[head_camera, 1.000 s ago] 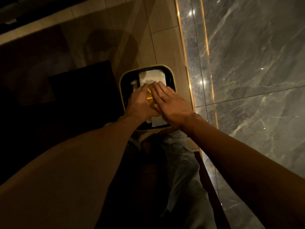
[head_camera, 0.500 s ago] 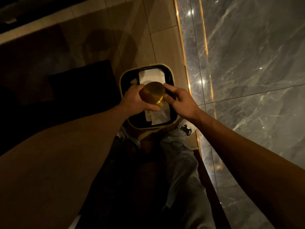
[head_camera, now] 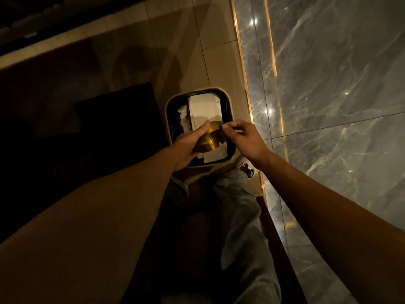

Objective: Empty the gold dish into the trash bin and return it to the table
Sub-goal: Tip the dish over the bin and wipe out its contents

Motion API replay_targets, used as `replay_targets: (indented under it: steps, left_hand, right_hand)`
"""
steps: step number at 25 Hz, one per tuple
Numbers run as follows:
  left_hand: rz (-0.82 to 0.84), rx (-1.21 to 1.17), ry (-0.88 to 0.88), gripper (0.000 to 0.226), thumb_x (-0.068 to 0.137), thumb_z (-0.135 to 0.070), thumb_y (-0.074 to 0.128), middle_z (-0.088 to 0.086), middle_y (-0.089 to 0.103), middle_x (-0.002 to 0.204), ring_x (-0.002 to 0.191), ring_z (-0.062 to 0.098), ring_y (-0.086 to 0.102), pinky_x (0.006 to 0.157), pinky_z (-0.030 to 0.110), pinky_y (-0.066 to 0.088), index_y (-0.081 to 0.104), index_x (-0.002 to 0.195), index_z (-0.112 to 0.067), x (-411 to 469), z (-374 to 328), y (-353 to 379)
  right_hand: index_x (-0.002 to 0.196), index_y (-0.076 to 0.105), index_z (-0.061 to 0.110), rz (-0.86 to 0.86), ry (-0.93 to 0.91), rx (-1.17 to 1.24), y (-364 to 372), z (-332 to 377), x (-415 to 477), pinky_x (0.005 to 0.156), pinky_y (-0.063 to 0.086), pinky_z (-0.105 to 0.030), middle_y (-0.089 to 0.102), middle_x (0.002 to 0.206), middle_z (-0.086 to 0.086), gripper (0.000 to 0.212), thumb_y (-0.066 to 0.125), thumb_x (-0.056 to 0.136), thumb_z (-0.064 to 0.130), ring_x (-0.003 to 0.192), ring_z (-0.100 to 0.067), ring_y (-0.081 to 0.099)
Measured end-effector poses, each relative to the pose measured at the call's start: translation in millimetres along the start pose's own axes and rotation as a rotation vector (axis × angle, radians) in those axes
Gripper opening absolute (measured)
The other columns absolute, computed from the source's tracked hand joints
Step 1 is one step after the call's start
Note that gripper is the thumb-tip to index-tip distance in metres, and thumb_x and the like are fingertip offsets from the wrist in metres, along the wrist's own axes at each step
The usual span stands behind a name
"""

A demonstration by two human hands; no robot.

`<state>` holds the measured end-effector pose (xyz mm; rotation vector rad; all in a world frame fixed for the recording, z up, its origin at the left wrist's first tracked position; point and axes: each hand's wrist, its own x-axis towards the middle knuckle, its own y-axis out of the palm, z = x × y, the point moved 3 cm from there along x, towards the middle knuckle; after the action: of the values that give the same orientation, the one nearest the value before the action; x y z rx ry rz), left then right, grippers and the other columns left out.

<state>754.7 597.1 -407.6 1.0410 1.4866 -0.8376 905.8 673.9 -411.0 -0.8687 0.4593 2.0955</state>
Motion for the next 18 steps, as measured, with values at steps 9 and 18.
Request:
replay_targets:
  steps: [9, 18]
  left_hand:
    - [-0.182, -0.049, 0.12, 0.048, 0.097, -0.052, 0.042, -0.005, 0.046, 0.142, 0.125, 0.017, 0.046, 0.101, 0.036, 0.04, 0.041, 0.143, -0.038, -47, 8, 27]
    - [-0.138, 0.205, 0.447, 0.06, 0.08, -0.05, 0.059, -0.002, 0.044, 0.145, 0.132, 0.023, 0.045, 0.104, 0.038, 0.046, 0.036, 0.136, -0.053, -127, 4, 39]
  right_hand:
    - [0.106, 0.066, 0.013, -0.103, -0.014, -0.016, -17, 9, -45, 0.086, 0.057, -0.049, 0.065, 0.1, -0.005, 0.02, 0.055, 0.097, 0.027, 0.101, -0.03, 0.063]
    - [0.116, 0.065, 0.021, -0.192, -0.188, -0.116, -32, 67, -111, 0.07, 0.062, -0.043, 0.066, 0.099, 0.001, 0.022, 0.054, 0.099, 0.026, 0.082, -0.021, 0.069]
